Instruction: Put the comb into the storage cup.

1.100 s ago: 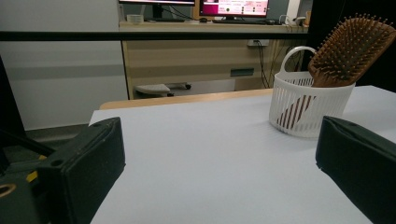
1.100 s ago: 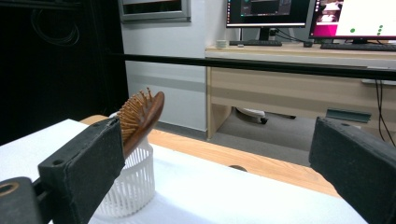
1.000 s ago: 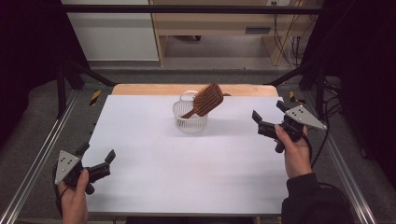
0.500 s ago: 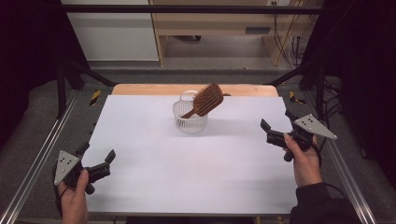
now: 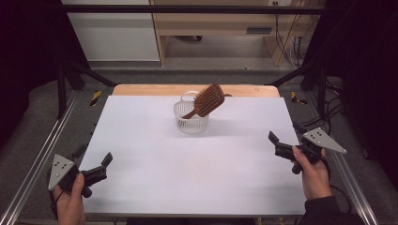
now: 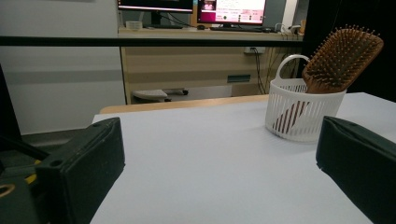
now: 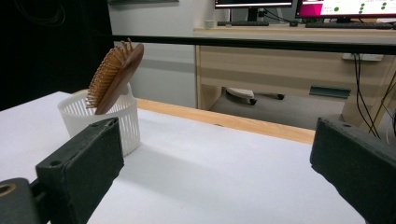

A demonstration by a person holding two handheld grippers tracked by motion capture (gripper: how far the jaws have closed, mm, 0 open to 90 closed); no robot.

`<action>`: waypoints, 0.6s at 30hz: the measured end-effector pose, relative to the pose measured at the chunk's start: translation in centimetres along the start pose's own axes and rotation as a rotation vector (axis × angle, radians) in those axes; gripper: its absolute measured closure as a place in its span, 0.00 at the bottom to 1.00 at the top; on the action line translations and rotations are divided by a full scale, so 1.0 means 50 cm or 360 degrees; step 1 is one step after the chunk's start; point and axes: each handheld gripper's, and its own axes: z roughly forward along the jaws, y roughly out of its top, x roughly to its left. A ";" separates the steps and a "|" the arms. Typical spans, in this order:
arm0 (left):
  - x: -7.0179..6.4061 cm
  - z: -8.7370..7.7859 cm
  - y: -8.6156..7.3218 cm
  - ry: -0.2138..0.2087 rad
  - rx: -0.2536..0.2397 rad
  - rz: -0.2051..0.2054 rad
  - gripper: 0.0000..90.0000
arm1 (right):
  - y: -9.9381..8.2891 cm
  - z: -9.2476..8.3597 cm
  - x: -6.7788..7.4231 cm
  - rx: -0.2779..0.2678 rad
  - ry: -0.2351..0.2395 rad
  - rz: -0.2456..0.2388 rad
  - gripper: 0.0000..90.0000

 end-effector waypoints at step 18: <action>-0.011 0.004 -0.001 -0.0042 -0.0016 0.0026 0.01 | -0.074 -0.013 0.010 0.0087 0.0034 -0.0042 0.04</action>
